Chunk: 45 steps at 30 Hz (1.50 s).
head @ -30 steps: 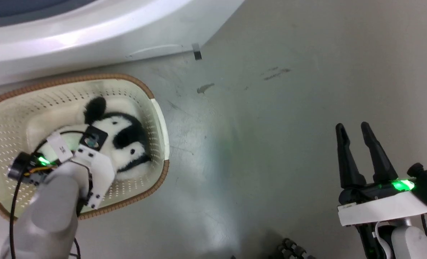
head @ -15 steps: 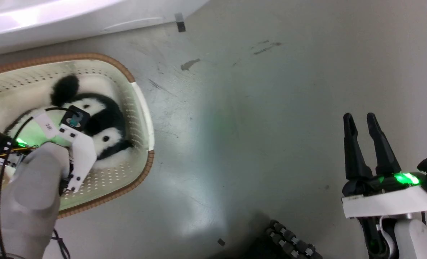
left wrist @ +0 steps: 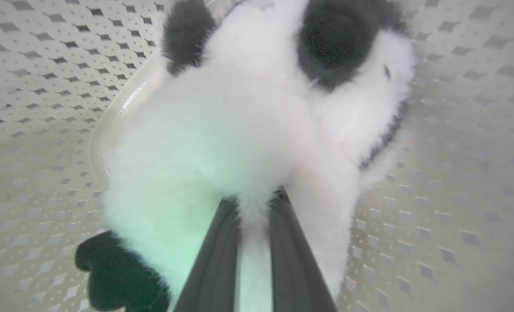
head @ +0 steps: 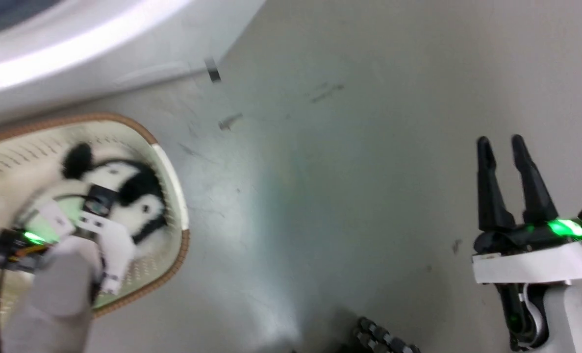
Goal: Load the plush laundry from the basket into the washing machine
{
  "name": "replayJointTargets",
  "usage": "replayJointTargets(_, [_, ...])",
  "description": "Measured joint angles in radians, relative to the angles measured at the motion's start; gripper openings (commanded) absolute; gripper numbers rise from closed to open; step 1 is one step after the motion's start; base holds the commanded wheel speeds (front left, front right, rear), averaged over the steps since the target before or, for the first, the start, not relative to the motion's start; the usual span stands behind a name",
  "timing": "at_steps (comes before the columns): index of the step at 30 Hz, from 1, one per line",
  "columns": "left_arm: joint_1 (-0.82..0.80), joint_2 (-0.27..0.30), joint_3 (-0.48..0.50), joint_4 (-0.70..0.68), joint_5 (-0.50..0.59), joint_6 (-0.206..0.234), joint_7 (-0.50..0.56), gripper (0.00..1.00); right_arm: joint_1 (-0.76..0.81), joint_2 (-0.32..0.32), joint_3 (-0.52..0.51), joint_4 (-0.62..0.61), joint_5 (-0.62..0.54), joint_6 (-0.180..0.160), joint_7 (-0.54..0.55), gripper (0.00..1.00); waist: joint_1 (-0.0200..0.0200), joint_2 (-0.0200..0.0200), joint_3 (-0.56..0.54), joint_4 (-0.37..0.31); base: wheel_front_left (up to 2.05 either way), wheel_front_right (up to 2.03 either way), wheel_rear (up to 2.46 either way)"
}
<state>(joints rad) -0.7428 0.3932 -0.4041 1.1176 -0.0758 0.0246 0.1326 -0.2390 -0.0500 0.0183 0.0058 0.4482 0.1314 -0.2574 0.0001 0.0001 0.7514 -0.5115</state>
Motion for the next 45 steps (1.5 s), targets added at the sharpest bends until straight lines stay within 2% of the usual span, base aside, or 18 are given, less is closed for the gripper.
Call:
replayJointTargets(7, [0.063,-0.107,-0.005,0.043,-0.040,-0.011,-0.137,0.00,0.060,0.000,-0.049,-0.009,-0.086,0.000,0.000,1.00,-0.0001,0.0000,-0.162,0.067,0.00,0.00,0.00])
replayJointTargets(10, [0.098,-0.145,-0.006,0.050,-0.056,-0.032,-0.225,0.00,0.093,0.000,-0.059,-0.012,-0.118,0.000,0.000,1.00,-0.0001,0.0000,-0.239,0.103,0.00,0.00,0.00])
replayJointTargets(15, [0.147,-0.192,-0.002,0.050,-0.089,-0.058,-0.350,0.00,0.154,0.000,-0.073,-0.017,-0.153,0.000,0.000,1.00,-0.0003,0.0000,-0.365,0.165,0.00,0.00,0.00])
replayJointTargets(20, [0.193,-0.219,-0.001,-0.013,-0.106,-0.080,-0.381,0.00,0.198,0.000,-0.075,-0.020,-0.182,0.000,0.000,1.00,-0.0004,0.0000,-0.476,0.228,0.00,0.00,0.00])
replayJointTargets(25, [0.268,-0.211,0.031,-0.220,-0.121,-0.079,-0.382,0.00,0.235,0.000,-0.075,-0.025,-0.205,0.000,0.000,1.00,-0.0004,0.0000,-0.562,0.281,0.00,0.00,0.00])
replayJointTargets(32, [0.385,-0.178,0.094,-0.541,-0.119,-0.037,-0.388,0.00,0.255,0.000,-0.076,-0.036,-0.207,0.000,0.000,1.00,-0.0003,0.0000,-0.610,0.314,0.00,0.00,0.00])
replayJointTargets(36, [0.393,-0.159,0.127,-0.685,-0.109,-0.018,-0.388,0.00,0.255,0.000,-0.073,-0.042,-0.201,0.000,0.000,1.00,0.0000,0.0000,-0.581,0.305,0.00,0.00,0.00])
replayJointTargets(40, [0.376,-0.130,0.153,-0.764,-0.103,-0.005,-0.383,0.00,0.249,0.000,-0.065,-0.049,-0.193,0.000,0.000,1.00,0.0000,0.0000,-0.531,0.291,0.00,0.00,0.00])
replayJointTargets(43, [0.310,-0.091,0.174,-0.813,-0.100,0.000,-0.342,0.00,0.230,0.000,-0.061,-0.053,-0.184,0.000,0.000,1.00,0.0000,-0.0001,-0.481,0.279,0.00,0.00,0.00])
replayJointTargets(45, [0.204,-0.044,0.198,-0.863,-0.091,0.002,-0.286,0.00,0.189,0.000,-0.055,-0.057,-0.170,0.000,0.000,1.00,0.0001,0.0000,-0.421,0.264,0.00,0.00,0.00])
